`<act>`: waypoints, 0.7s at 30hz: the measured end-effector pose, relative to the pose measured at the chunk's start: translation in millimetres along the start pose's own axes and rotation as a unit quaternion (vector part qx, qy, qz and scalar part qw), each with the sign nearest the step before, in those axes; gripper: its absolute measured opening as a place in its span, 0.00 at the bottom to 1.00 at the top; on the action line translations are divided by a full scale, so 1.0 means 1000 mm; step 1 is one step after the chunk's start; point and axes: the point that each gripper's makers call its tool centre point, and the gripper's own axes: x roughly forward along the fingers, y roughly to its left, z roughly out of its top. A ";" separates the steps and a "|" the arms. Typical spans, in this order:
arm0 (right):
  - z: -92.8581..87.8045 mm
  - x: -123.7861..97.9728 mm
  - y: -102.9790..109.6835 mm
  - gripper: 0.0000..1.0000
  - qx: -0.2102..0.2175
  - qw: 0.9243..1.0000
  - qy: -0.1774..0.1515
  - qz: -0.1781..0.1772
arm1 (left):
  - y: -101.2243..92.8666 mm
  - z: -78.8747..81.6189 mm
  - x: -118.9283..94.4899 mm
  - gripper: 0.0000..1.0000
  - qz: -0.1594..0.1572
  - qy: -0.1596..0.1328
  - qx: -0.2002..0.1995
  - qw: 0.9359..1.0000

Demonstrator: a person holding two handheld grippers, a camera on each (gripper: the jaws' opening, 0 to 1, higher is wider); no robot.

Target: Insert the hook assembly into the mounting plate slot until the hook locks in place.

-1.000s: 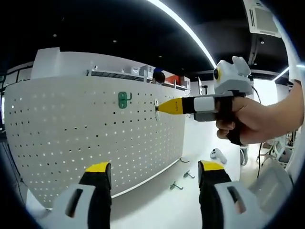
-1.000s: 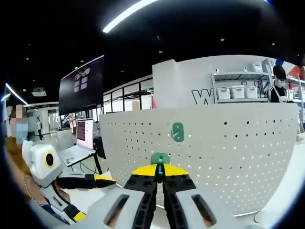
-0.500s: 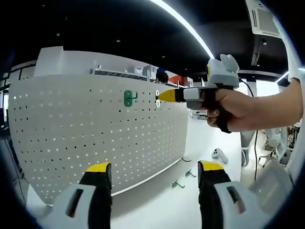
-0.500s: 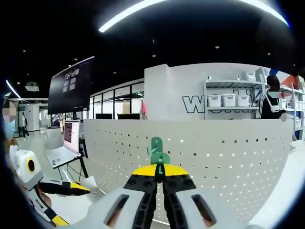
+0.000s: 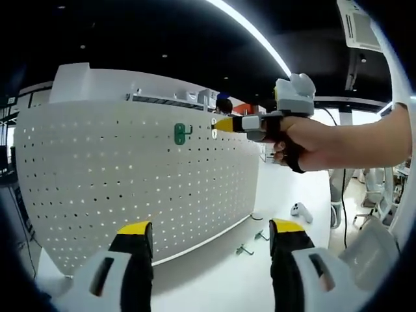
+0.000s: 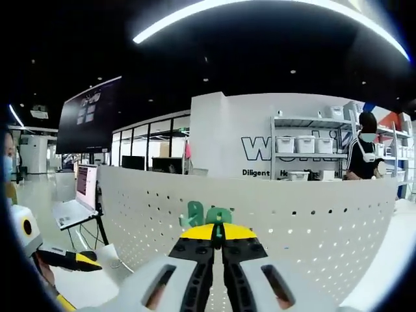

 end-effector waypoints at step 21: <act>0.003 0.017 -0.017 0.01 -0.018 1.000 -0.012 -0.019 | 0.001 -0.015 -0.014 0.74 0.009 0.016 -0.002 1.000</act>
